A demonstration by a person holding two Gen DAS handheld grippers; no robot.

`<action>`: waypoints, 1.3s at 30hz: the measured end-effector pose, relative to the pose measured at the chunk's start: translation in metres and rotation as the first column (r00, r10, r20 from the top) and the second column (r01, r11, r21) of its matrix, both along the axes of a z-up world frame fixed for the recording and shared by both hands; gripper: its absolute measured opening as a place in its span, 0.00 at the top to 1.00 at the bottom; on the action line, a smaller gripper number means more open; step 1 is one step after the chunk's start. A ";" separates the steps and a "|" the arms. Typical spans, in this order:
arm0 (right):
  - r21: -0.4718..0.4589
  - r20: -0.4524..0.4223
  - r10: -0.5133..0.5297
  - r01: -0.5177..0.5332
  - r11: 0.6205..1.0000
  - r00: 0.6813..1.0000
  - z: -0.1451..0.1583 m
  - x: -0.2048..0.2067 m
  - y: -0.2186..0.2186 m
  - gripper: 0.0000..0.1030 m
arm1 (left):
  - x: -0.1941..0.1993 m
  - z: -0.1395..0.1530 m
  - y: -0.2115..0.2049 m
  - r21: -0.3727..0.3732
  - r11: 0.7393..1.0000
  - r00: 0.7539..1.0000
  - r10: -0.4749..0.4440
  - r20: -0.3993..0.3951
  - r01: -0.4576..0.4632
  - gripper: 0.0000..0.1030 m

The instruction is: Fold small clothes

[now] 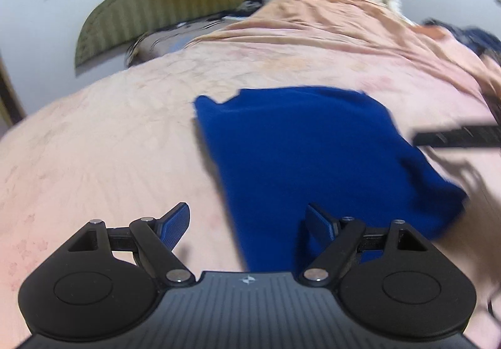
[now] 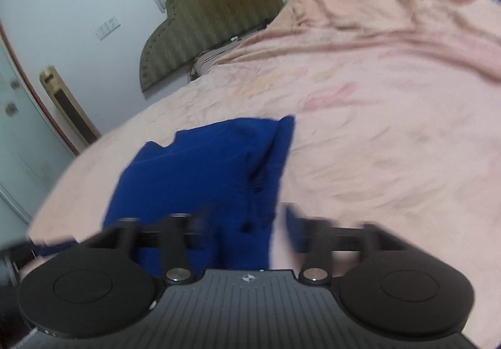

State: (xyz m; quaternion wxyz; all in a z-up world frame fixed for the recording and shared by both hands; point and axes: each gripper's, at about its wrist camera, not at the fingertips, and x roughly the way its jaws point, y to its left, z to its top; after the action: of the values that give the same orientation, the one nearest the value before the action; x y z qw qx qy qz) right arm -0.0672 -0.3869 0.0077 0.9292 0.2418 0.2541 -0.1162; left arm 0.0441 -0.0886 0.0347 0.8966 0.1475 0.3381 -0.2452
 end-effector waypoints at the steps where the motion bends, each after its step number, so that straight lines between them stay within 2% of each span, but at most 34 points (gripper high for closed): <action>1: -0.010 -0.004 0.010 -0.010 1.000 1.000 0.001 0.000 -0.006 0.37 | 0.012 0.000 0.002 -0.024 1.000 1.000 0.013 -0.020 -0.013 0.21; 2: 0.008 -0.013 0.020 -0.020 1.000 1.000 0.000 0.002 -0.013 0.36 | 0.024 0.000 0.004 -0.048 0.999 0.999 0.023 -0.047 -0.025 0.21; 4: 0.101 -0.020 0.052 -0.050 0.994 0.998 -0.008 0.015 -0.032 0.36 | 0.052 -0.003 0.010 -0.117 0.992 0.990 0.027 -0.138 -0.043 0.21; 6: 0.189 -0.022 0.088 -0.083 0.978 0.996 -0.018 0.027 -0.048 0.36 | 0.079 -0.011 0.018 -0.210 0.976 0.970 -0.001 -0.242 -0.051 0.21; 8: 0.243 0.007 0.150 -0.147 0.959 0.989 -0.024 0.040 -0.059 0.35 | 0.104 -0.022 0.023 -0.296 0.952 0.940 -0.035 -0.339 -0.072 0.21; 10: 0.300 0.032 0.218 -0.218 0.929 0.975 -0.028 0.059 -0.065 0.35 | 0.130 -0.035 0.025 -0.388 0.916 0.905 -0.079 -0.418 -0.099 0.21; 12: 0.351 0.064 0.273 -0.278 0.894 0.960 -0.033 0.081 -0.072 0.37 | 0.148 -0.041 0.022 -0.463 0.879 0.892 -0.113 -0.437 -0.116 0.20; 14: 0.382 0.090 0.287 -0.299 0.874 0.954 -0.037 0.104 -0.078 0.35 | 0.165 -0.046 0.015 -0.521 0.845 0.867 -0.165 -0.470 -0.122 0.20; 16: 0.417 0.111 0.292 -0.312 0.854 0.950 -0.039 0.124 -0.085 0.41 | 0.181 -0.053 0.007 -0.558 0.819 0.844 -0.199 -0.498 -0.136 0.21; 17: 0.427 0.116 0.293 -0.314 0.848 0.949 -0.040 0.135 -0.088 0.45 | 0.186 -0.054 0.003 -0.566 0.812 0.845 -0.198 -0.496 -0.142 0.29; 18: 0.433 0.124 0.300 -0.324 0.842 0.946 -0.041 0.145 -0.092 0.50 | 0.190 -0.053 0.000 -0.558 0.818 0.849 -0.187 -0.493 -0.144 0.57; 19: 0.436 0.124 0.297 -0.321 0.841 0.947 -0.042 0.153 -0.093 0.55 | 0.192 -0.054 -0.006 -0.530 0.837 0.855 -0.168 -0.491 -0.140 0.71; 20: 0.435 0.109 0.289 -0.307 0.847 0.951 -0.044 0.161 -0.094 0.70 | 0.191 -0.054 -0.010 -0.500 0.857 0.864 -0.156 -0.478 -0.122 0.76; 21: 0.426 0.080 0.291 -0.296 0.855 0.953 -0.046 0.167 -0.093 0.78 | 0.189 -0.052 -0.010 -0.494 0.864 0.878 -0.157 -0.453 -0.101 0.80; 23: 0.389 0.075 0.303 -0.307 0.868 0.950 -0.043 0.171 -0.088 0.79 | 0.177 -0.041 -0.009 -0.476 0.879 0.913 -0.171 -0.371 -0.029 0.82; 26: 0.307 0.104 0.320 -0.336 0.890 0.942 -0.027 0.163 -0.078 0.80 | 0.167 -0.020 -0.020 -0.433 0.899 0.953 -0.189 -0.238 0.070 0.82; 29: 0.248 0.137 0.300 -0.326 0.912 0.944 -0.013 0.170 -0.078 0.80 | 0.174 -0.010 -0.045 -0.344 0.934 0.976 -0.158 -0.146 0.100 0.81; 31: 0.222 0.114 0.239 -0.259 0.940 0.964 -0.011 0.183 -0.080 0.79 | 0.184 -0.016 -0.063 -0.247 0.966 0.984 -0.116 -0.137 0.079 0.78; 32: 0.215 0.095 0.209 -0.225 0.950 0.973 -0.015 0.189 -0.082 0.75 | 0.187 -0.019 -0.068 -0.195 0.980 0.985 -0.080 -0.156 0.048 0.76; 33: 0.203 0.058 0.176 -0.184 0.962 0.983 -0.020 0.196 -0.084 0.62 | 0.187 -0.019 -0.069 -0.186 0.982 0.984 -0.070 -0.163 0.039 0.75; 34: 0.193 0.011 0.137 -0.137 0.972 0.991 -0.025 0.199 -0.085 0.63 | 0.180 -0.016 -0.065 -0.199 0.979 0.987 -0.073 -0.144 0.043 0.75; 35: 0.210 0.017 0.127 -0.127 0.969 0.992 -0.026 0.194 -0.088 0.61 | 0.171 -0.013 -0.061 -0.206 0.977 0.991 -0.072 -0.114 0.047 0.68; 36: 0.225 0.032 0.116 -0.120 0.967 0.993 -0.024 0.187 -0.088 0.58 | 0.159 -0.009 -0.055 -0.198 0.979 0.995 -0.064 -0.079 0.047 0.57; 37: 0.217 0.038 0.102 -0.107 0.970 0.994 -0.020 0.177 -0.087 0.55 | 0.147 -0.006 -0.049 -0.189 0.981 0.997 -0.056 -0.057 0.045 0.51; 38: 0.186 0.036 0.091 -0.097 0.978 0.995 -0.015 0.165 -0.085 0.57 | 0.136 -0.004 -0.042 -0.188 0.981 0.998 -0.051 -0.042 0.042 0.41; 39: 0.159 0.031 0.090 -0.094 0.983 0.995 -0.011 0.153 -0.083 0.57 | 0.122 -0.004 -0.035 -0.193 0.980 0.998 -0.057 -0.035 0.050 0.40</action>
State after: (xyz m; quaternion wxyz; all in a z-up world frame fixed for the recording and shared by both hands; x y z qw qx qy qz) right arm 0.0855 -0.4697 -0.0033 0.9142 0.3049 0.2625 -0.0496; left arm 0.1664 -0.1240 0.0307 0.8927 0.0646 0.3267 -0.3035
